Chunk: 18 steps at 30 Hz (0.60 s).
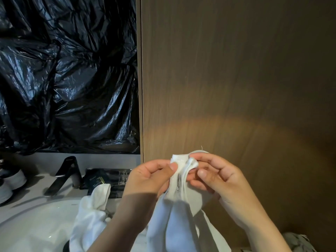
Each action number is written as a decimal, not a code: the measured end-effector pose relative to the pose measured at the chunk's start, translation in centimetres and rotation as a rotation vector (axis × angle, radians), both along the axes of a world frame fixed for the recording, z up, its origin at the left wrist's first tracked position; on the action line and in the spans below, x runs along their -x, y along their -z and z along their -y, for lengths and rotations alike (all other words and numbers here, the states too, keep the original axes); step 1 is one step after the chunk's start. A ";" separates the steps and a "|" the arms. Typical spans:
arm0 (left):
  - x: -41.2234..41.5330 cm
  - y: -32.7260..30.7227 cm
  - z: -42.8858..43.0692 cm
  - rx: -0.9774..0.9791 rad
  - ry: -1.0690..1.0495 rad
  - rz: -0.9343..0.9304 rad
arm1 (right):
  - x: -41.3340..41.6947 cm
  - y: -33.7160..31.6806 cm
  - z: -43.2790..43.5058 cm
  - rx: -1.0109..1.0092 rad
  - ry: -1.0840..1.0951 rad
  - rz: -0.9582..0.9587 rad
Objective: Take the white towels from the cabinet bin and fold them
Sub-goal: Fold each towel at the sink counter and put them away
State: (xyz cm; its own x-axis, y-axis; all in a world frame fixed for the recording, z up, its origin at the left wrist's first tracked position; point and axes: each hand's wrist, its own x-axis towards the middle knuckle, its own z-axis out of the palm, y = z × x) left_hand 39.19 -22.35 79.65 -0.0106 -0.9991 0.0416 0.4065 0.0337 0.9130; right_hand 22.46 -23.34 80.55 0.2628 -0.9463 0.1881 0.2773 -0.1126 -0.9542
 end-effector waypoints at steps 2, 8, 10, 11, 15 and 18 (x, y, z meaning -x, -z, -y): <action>-0.2 0.0 -0.1 0.012 -0.003 0.050 | -0.1 0.1 0.2 0.052 0.045 -0.043; -0.5 0.1 0.0 0.026 -0.019 0.090 | -0.3 0.2 0.7 0.253 0.245 -0.344; -0.6 0.0 -0.1 0.033 -0.015 0.094 | -0.1 0.0 0.8 0.329 0.312 -0.469; -0.7 -0.2 -0.1 0.035 -0.017 0.100 | -0.1 -0.1 0.7 0.361 0.323 -0.501; -0.4 -0.8 -0.2 0.067 -0.051 0.150 | -0.4 -0.6 0.4 0.408 0.349 -0.540; -0.4 -1.1 -0.2 0.119 -0.061 0.198 | -0.5 -0.7 0.3 0.421 0.349 -0.538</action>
State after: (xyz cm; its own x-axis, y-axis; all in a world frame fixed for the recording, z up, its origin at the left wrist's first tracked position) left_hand 39.56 -22.15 80.74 0.0303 -0.9863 0.1625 0.2137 0.1652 0.9628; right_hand 22.91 -23.64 81.30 0.1192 -0.8680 0.4820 -0.3313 -0.4924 -0.8049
